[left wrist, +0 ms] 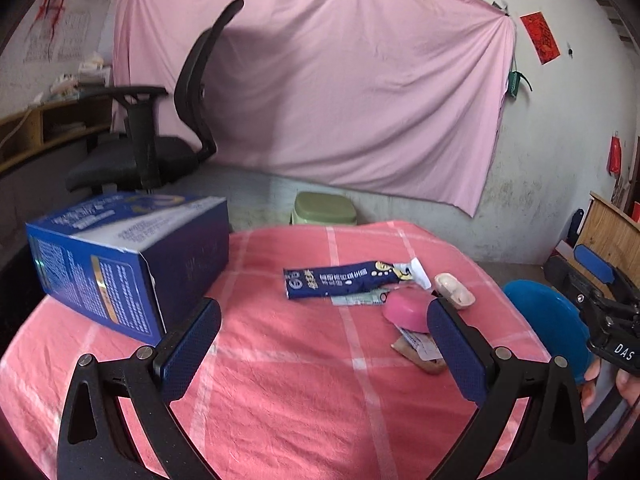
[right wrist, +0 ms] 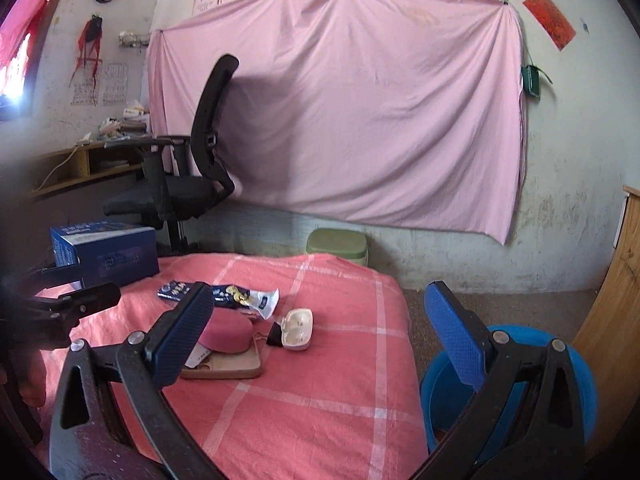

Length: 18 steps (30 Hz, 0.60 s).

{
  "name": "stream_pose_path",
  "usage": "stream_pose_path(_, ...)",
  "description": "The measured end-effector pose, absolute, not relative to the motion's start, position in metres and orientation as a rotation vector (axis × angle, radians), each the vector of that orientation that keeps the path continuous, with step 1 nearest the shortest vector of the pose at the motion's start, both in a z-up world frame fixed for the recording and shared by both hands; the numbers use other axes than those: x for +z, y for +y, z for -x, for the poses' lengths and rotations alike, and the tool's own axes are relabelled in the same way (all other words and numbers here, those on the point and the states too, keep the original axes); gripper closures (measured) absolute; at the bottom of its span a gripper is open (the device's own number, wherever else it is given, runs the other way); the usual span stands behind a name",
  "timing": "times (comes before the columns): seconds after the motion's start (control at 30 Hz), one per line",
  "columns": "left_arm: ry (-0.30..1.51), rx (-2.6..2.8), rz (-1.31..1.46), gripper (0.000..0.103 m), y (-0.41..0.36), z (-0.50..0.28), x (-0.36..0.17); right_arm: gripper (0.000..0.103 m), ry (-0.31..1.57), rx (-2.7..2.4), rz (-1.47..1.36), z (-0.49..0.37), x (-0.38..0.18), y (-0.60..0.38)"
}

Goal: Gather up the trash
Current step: 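Move both tools back over the bed toward the pink case, then grasp the pink round case with the left tool while the right tool grasps the white case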

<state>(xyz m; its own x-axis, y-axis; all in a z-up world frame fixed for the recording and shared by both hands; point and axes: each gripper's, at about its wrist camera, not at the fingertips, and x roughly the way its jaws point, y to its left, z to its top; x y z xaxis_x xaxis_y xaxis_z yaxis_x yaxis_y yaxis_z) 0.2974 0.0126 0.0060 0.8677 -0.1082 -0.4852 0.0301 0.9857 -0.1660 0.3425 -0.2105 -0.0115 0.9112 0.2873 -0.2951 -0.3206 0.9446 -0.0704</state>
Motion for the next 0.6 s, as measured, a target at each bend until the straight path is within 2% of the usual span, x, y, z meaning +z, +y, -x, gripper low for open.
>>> stream_pose_path(0.27,0.651,-0.146,0.187,0.004,0.007,-0.327,-0.008,0.000,0.507,0.306,0.082,-0.381,-0.029,-0.210)
stream_pose_path(0.33,0.680,-0.171,0.198,0.011,0.004,-0.337,-0.012,0.001,0.581,0.323,0.070,-0.393,-0.036,-0.210)
stream_pose_path(0.37,0.697,-0.183,0.204,0.015,0.003,-0.341,-0.014,0.008,0.609,0.325,0.067,-0.398,-0.039,-0.209)
stream_pose_path(0.43,0.740,-0.211,0.223,0.030,0.000,-0.351,-0.019,0.015,0.679,0.343,0.058,-0.409,-0.047,-0.208)
stream_pose_path(0.5,0.784,-0.225,0.246,0.039,0.000,-0.359,-0.024,0.022,0.730,0.359,0.055,-0.417,-0.053,-0.204)
stream_pose_path(0.6,0.787,-0.229,0.272,0.040,0.003,-0.361,-0.024,0.027,0.768,0.366,0.077,-0.422,-0.058,-0.198)
